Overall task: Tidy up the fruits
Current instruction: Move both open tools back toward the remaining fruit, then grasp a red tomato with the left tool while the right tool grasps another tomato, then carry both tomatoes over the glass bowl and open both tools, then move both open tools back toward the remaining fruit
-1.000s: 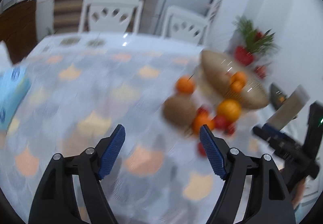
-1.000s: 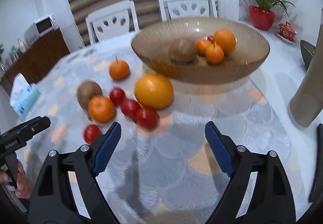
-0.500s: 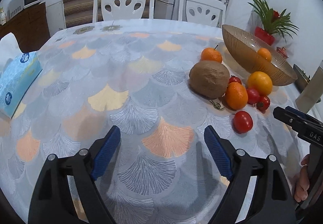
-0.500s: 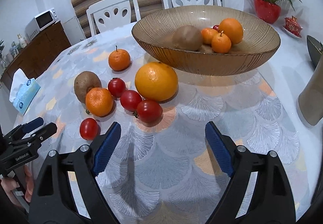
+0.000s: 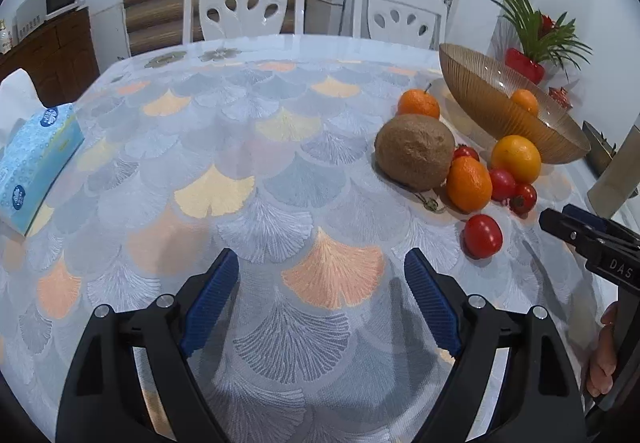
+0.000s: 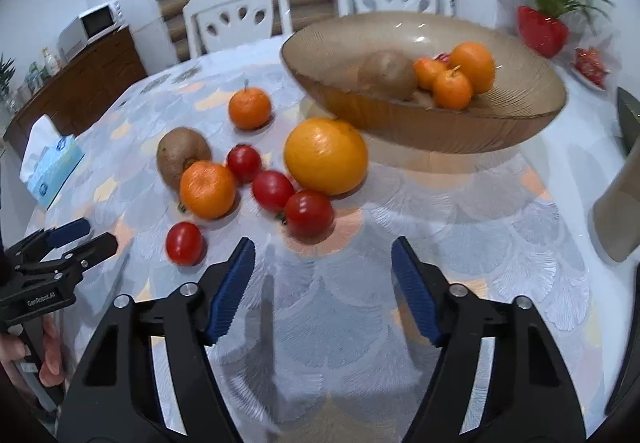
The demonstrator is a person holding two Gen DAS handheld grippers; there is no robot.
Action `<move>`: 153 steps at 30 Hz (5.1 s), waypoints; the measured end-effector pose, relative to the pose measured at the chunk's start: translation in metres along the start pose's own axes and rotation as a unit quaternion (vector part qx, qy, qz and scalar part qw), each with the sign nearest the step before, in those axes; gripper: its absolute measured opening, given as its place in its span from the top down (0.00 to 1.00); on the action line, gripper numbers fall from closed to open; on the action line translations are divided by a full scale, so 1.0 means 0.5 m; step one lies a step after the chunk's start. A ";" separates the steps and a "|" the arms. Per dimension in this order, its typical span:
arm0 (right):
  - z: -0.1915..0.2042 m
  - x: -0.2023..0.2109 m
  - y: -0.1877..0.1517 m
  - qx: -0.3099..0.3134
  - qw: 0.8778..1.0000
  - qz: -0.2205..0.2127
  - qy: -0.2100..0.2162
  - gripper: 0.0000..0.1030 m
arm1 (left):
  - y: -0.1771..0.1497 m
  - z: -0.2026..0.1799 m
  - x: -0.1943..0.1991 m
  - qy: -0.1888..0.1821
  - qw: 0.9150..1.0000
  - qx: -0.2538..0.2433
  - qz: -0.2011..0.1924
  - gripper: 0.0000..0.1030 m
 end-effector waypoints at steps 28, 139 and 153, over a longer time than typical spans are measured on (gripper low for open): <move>0.018 -0.072 0.025 0.037 0.999 0.020 -0.001 0.62 | 0.010 -0.211 -0.071 -0.084 0.990 -0.108 0.031 0.38; -0.010 0.012 0.012 -0.066 0.996 -0.051 -0.003 0.03 | 0.022 0.006 0.025 -0.026 0.997 0.046 -0.053 0.05; -0.010 0.006 0.010 -0.068 0.997 -0.043 -0.002 0.03 | 0.018 0.012 0.018 -0.019 0.998 0.048 -0.046 0.05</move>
Point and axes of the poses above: each gripper's, at about its wrist camera, not at the fingertips, and x roughly against the way its jaws point, z to its left, y to its top, the point moved 8 cm from there along -x, roughly the way its jaws point, and after that the axes turned 5 degrees about -z, right-handed, at the moved point
